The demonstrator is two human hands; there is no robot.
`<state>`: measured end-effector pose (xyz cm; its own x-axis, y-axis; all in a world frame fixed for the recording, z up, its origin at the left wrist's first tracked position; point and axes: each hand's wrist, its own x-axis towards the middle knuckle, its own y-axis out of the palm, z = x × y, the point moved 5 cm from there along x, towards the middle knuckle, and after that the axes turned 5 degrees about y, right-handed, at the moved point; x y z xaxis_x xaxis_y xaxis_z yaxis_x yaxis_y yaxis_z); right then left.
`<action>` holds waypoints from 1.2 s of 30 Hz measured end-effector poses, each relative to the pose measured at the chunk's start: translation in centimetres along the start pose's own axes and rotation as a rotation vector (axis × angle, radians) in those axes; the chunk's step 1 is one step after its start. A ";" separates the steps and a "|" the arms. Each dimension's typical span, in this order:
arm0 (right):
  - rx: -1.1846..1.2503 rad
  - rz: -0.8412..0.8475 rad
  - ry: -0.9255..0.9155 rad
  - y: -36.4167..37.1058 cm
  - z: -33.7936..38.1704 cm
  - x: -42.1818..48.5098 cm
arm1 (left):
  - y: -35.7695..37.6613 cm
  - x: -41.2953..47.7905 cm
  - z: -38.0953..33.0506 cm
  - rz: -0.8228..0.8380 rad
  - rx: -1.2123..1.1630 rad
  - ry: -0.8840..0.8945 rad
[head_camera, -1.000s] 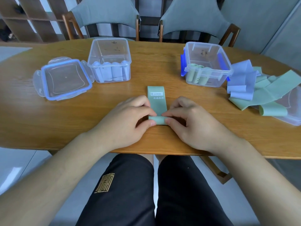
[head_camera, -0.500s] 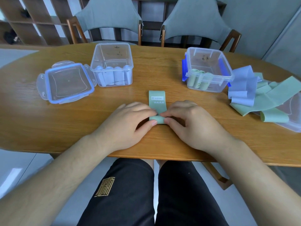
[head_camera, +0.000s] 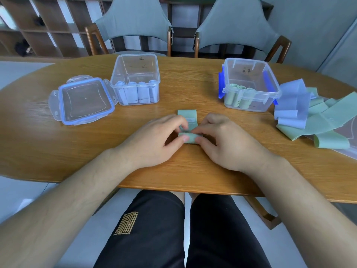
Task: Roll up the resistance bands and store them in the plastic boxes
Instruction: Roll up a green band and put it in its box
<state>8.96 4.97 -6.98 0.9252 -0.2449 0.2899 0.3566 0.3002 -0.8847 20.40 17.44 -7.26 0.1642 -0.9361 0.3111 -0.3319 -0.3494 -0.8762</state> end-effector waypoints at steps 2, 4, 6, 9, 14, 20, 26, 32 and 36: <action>0.019 -0.004 0.005 -0.4 0.0 0.3 | 0.0 0.1 0.2 0.015 -0.009 0.007; 0.037 -0.018 0.016 -0.6 -0.1 0.5 | 0.2 0.2 0.5 0.007 -0.010 0.002; 0.013 -0.013 -0.004 -0.4 -0.2 0.4 | 0.3 0.3 0.8 -0.013 -0.011 -0.004; 0.041 -0.022 0.008 -0.1 -0.8 0.5 | 0.2 0.6 1.1 -0.035 -0.016 -0.010; 0.062 -0.029 -0.002 0.4 -1.0 1.6 | 0.1 1.2 0.8 -0.055 0.013 0.029; 0.045 -0.045 0.029 0.0 -1.4 2.1 | 0.5 1.6 1.6 -0.053 0.057 0.043; 0.013 -0.080 0.045 0.0 -1.9 2.4 | 0.6 2.5 2.5 -0.081 0.065 0.033; -0.050 -0.041 0.034 0.1 -2.0 3.5 | 0.5 2.9 2.5 -0.093 0.106 0.088; 0.051 -0.009 0.034 -0.5 -2.7 4.5 | 0.4 3.5 3.2 -0.111 0.148 0.057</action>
<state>12.63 1.24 -6.22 0.9174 -0.2788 0.2840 0.3715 0.3443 -0.8622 23.82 14.10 -7.72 0.1381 -0.8942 0.4258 -0.1735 -0.4451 -0.8785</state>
